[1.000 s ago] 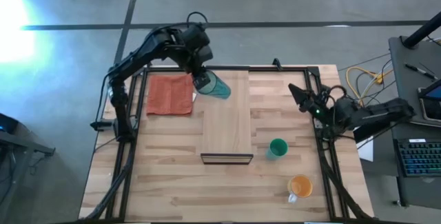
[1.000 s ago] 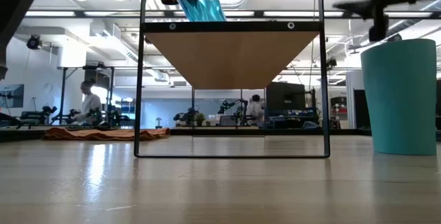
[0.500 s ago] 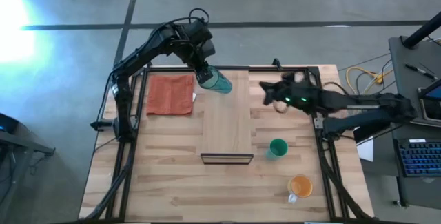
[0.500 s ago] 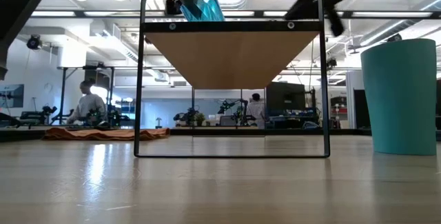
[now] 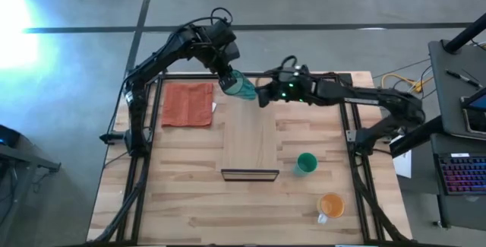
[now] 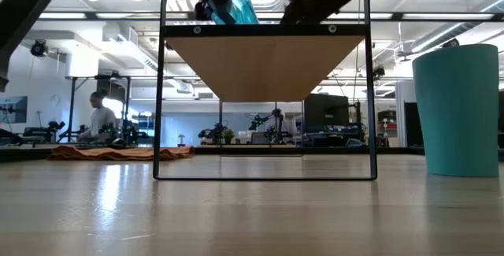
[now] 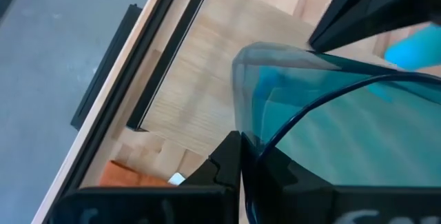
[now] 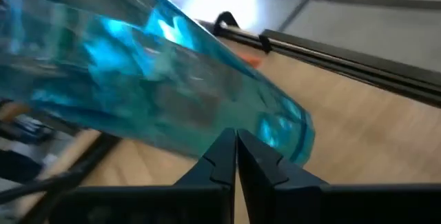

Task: Stack small to large cups/mugs on shelf
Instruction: Put the blue cup on the shelf

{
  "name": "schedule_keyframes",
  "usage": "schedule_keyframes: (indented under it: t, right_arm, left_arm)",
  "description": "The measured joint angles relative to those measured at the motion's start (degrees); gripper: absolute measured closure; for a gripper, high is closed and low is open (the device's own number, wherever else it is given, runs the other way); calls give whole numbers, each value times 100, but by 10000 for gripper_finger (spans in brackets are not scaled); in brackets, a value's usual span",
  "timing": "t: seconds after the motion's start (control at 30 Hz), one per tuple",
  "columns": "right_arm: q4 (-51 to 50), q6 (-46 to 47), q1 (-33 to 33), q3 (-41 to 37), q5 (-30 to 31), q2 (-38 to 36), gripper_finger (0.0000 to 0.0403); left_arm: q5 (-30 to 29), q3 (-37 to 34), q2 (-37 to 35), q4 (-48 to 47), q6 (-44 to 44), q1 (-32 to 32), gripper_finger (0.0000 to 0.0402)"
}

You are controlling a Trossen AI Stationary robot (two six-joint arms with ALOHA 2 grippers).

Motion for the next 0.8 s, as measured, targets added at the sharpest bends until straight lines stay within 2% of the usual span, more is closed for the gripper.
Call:
schedule_keyframes:
  t: [0.17,0.8]
  right_arm:
    - [-455,-209,9,402,42,312,395]
    - [-940,-228,-66,338,90,271,394]
  left_arm:
    - [-13,-1,28,-50,107,0,401]
    - [479,1,275,400,380,-7,396]
